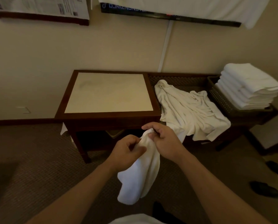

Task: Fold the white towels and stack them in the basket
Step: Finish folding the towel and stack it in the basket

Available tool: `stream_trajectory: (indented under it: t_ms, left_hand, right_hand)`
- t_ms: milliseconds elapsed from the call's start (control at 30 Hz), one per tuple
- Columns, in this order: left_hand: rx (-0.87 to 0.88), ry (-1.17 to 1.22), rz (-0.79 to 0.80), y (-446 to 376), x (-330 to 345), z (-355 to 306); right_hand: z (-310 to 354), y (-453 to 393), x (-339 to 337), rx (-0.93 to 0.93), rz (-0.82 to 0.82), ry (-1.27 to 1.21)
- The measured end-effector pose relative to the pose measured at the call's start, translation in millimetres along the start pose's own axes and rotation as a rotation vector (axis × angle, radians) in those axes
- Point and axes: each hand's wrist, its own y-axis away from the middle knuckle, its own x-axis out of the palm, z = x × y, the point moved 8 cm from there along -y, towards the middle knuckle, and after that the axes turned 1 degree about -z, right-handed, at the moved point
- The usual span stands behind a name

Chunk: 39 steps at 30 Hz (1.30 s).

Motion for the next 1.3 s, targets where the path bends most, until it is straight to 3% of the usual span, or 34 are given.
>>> stream_trajectory:
  t_ms: [100,267,333,467,533,700,800,900,967,1033,1100,1200,1300]
  left_hand:
    - [0.111,-0.212,0.018,1,7,9]
    - [-0.014,-0.308,0.181,13,13,54]
    - [-0.093,-0.184,0.221,18,17,62]
    - [-0.335,0.276,0.146,17,23,63]
    - [-0.377,0.331,0.141,13,30,63]
    - [-0.144,-0.026,0.072,-3,38,54]
    - [-0.115,-0.078,-0.021,-7,32,51]
    - [-0.144,0.014,0.229,-10,40,49]
    - [-0.114,-0.017,0.276,-13,37,44]
    - [-0.059,-0.036,0.224,-13,32,39]
    - [0.036,-0.091,0.057,-8,22,39]
    - [0.301,-0.340,-0.158,10,11,34]
    - [0.393,-0.471,-0.091,15,22,41]
  right_hand:
    - [-3,0,-3,0.003,-0.022,0.039]
    - [-6,2,-13,0.018,-0.005,0.062]
    - [-2,2,-16,0.001,0.009,0.078]
    - [-6,-3,-17,0.015,0.013,0.096]
    - [-9,-4,-16,0.022,-0.001,0.081]
    - [-3,-1,-10,0.002,0.060,0.021]
    - [-4,3,-16,0.012,0.035,-0.021]
    - [-6,7,-18,0.016,0.025,-0.028]
    - [-9,9,-17,0.018,0.012,-0.038]
    - [-12,10,-18,0.030,-0.018,-0.051]
    - [-16,9,-20,0.037,-0.055,-0.058]
    - [-21,7,-22,0.070,-0.082,-0.054]
    - [-22,6,-21,0.078,-0.101,-0.070]
